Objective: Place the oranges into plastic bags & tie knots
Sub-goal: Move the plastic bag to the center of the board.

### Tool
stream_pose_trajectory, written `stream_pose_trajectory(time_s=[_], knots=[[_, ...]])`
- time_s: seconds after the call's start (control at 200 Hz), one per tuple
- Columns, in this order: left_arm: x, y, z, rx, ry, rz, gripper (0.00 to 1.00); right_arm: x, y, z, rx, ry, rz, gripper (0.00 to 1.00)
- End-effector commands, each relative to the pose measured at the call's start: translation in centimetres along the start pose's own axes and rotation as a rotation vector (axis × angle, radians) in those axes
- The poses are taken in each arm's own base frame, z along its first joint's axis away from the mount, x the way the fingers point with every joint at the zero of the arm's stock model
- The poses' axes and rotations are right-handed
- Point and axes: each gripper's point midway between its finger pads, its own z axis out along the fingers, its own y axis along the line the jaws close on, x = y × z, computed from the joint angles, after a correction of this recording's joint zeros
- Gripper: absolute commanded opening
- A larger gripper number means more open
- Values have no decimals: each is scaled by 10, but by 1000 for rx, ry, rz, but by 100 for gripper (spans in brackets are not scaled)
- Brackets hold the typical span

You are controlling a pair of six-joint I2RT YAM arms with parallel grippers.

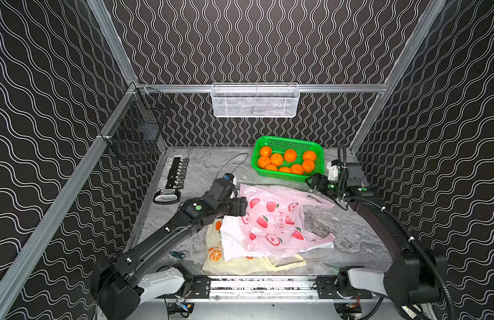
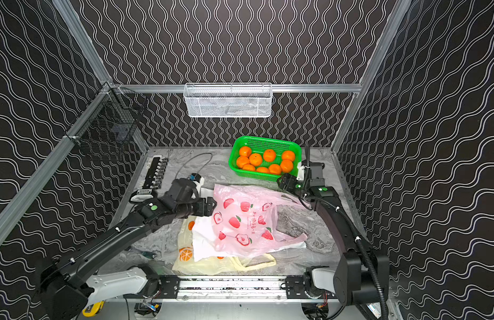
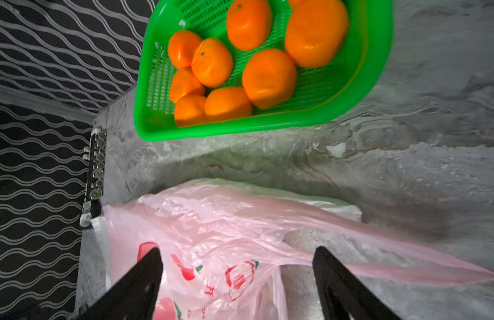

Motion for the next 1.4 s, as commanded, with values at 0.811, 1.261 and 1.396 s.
stream_pose_trajectory(time_s=[0.811,1.261,1.396], knots=[[84,71,84,-192,291,-139,68,158,10,45,16,402,58,71],[55,198,42,-389,239,-492,84,225,144,102,-202,455,41,65],[29,210,23,-418,185,-484,90,202,157,94,-213,367,17,84]])
